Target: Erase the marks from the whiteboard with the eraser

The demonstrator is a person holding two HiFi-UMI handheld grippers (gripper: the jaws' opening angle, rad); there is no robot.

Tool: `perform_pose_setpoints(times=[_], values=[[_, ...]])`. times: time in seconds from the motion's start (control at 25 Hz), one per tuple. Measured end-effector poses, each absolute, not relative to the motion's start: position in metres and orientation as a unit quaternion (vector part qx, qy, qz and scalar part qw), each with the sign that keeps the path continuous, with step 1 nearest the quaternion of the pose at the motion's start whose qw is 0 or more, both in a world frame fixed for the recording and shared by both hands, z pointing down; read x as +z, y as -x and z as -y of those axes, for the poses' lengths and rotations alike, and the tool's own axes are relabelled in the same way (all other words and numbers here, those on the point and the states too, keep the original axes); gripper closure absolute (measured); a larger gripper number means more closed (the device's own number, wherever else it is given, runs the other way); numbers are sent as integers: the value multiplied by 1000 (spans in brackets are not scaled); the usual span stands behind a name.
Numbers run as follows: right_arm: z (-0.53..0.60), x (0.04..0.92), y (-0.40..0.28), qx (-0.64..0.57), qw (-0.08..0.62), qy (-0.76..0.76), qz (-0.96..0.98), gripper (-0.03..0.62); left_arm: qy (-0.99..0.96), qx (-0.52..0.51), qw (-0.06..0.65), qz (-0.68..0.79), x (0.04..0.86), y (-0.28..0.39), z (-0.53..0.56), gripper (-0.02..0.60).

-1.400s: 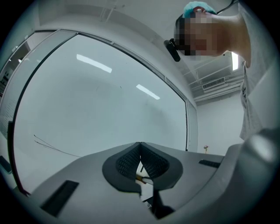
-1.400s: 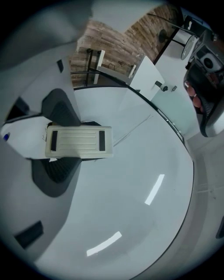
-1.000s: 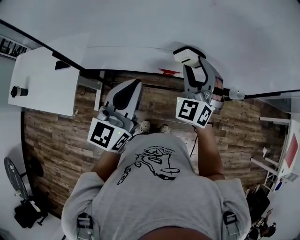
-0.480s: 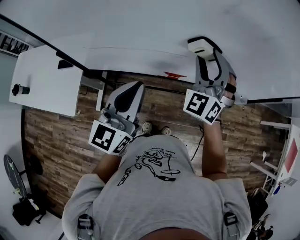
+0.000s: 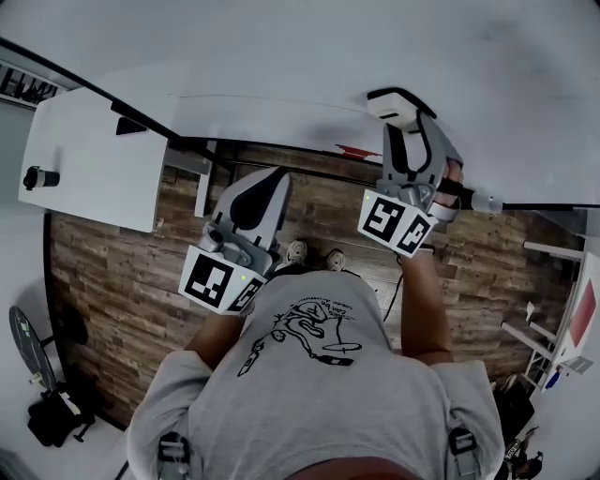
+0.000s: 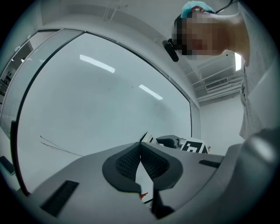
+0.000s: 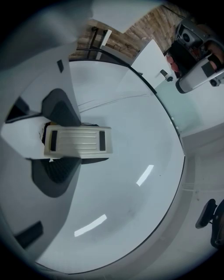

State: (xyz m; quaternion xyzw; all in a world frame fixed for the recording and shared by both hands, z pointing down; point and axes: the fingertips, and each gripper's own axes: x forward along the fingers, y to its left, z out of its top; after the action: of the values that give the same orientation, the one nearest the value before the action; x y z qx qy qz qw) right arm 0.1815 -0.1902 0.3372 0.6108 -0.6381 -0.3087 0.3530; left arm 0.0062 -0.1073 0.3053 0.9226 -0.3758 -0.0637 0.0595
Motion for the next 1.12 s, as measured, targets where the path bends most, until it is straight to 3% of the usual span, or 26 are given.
perform_pose_setpoints(times=[1.12], values=[[198, 393, -142, -298, 363, -581, 664, 368, -909, -58, 73, 406, 319, 22, 102, 560]])
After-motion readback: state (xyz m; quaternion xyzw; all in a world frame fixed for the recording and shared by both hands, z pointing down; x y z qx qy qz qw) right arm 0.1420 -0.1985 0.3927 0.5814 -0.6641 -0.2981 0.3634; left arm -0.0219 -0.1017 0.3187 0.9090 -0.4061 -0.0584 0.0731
